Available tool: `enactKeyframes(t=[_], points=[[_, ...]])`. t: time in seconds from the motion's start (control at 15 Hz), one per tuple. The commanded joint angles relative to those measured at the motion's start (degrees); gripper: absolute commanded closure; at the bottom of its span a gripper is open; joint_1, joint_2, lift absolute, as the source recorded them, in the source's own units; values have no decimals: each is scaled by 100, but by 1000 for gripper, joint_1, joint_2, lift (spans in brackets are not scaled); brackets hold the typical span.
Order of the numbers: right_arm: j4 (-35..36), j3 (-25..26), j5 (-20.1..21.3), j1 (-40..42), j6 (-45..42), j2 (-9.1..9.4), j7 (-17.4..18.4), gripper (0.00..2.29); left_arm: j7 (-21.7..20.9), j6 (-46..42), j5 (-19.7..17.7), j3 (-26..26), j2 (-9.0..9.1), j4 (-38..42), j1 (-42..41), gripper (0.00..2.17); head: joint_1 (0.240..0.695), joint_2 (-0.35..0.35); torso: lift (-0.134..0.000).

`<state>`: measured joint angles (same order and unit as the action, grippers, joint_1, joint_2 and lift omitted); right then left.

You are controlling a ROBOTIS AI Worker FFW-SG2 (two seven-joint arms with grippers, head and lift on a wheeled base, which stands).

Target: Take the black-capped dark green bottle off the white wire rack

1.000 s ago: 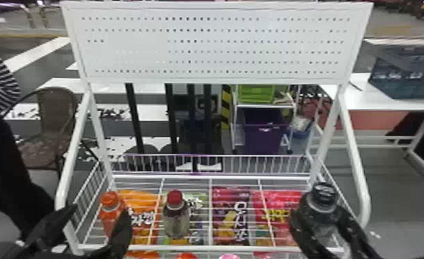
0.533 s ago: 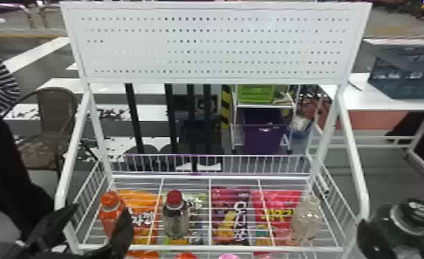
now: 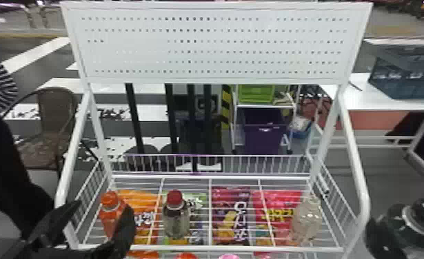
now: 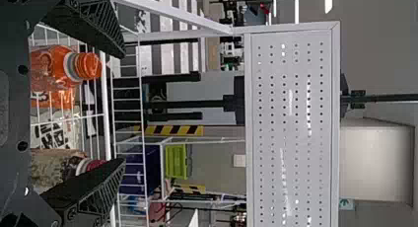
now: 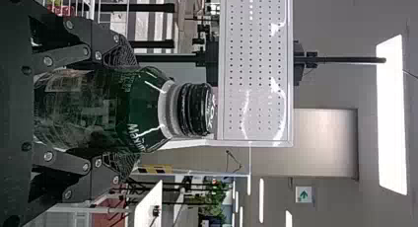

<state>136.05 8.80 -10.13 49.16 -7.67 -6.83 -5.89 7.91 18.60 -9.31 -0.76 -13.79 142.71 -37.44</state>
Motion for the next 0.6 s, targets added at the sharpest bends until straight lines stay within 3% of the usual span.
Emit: enactKeyframes(t=[0.0,0.53], points=[[-9,-10,11,-38,60,-2,0,1312,0,-1,0,23,-10,-7,0,144,499,0,0],[-35,26,11,-108,254,-20,-9,1312,0,52,-9,23,-1,-7,35,144,499,0,0]])
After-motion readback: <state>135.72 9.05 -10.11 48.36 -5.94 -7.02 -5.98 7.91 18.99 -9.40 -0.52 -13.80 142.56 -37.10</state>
